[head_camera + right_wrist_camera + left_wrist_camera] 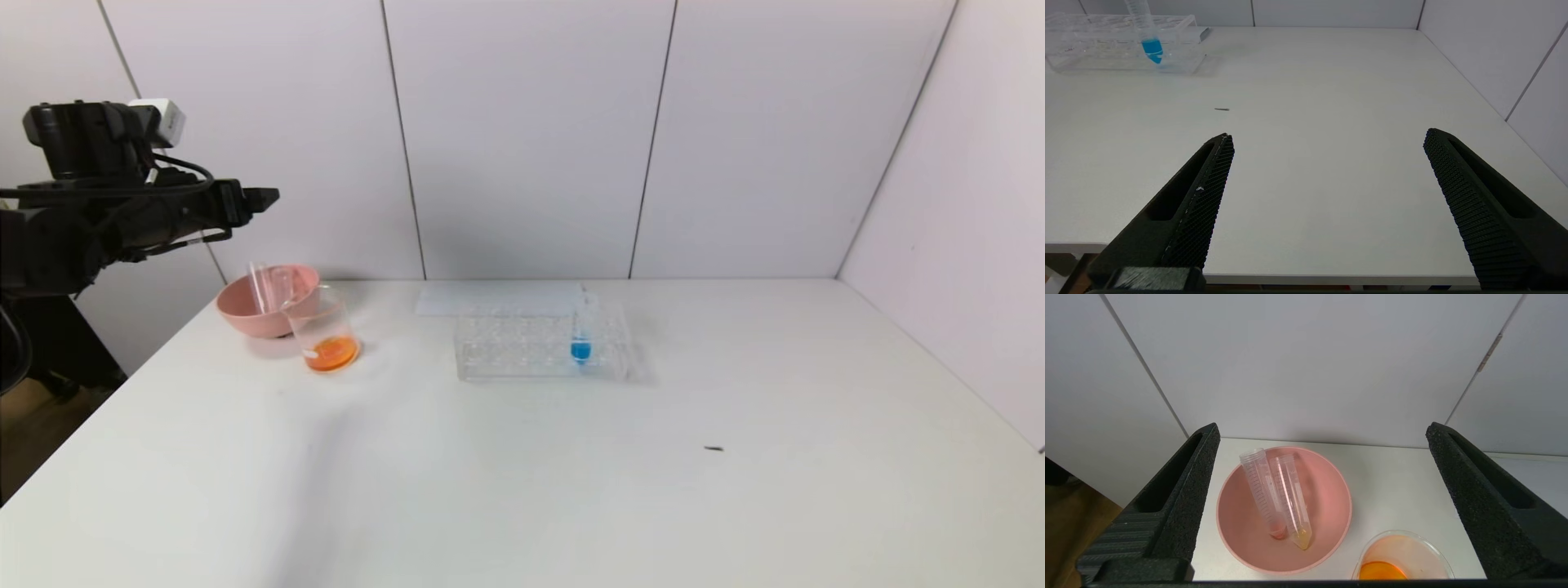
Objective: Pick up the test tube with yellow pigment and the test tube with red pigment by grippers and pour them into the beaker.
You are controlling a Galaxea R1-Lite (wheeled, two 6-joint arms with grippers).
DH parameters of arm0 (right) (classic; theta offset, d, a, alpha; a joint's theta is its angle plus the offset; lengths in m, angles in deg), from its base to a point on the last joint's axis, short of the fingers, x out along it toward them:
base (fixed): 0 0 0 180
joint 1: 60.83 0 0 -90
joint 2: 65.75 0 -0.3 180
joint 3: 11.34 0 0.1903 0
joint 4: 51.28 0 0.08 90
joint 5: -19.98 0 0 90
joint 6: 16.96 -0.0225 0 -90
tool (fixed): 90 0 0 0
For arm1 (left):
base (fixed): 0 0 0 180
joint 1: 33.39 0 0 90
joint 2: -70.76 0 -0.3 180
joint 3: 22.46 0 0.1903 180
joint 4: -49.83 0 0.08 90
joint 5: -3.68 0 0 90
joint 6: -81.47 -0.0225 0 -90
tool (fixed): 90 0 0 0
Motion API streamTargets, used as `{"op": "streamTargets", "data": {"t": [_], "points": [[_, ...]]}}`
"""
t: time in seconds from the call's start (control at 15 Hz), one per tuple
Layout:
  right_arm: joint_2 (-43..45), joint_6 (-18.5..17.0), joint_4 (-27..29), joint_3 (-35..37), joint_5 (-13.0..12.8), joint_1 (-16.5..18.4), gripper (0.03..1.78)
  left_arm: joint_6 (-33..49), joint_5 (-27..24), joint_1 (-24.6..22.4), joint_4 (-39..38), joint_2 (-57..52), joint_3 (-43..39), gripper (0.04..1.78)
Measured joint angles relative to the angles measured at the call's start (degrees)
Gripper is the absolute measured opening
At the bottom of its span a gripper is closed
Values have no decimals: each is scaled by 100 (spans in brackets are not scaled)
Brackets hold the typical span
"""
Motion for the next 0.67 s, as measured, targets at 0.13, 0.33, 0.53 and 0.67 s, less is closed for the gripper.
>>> {"op": "streamTargets", "data": {"t": [0.13,0.33,0.53,0.67], "points": [[0,2,0,0,0,0,170,-63,5,78,72,-484,-328,176],[0,2,0,0,0,0,170,-77,22,210,210,-1220,-750,176],[0,0,0,0,0,0,170,-88,29,273,500,-2077,-1139,176],[0,2,0,0,0,0,170,-94,24,288,739,-2732,-1390,176]]}}
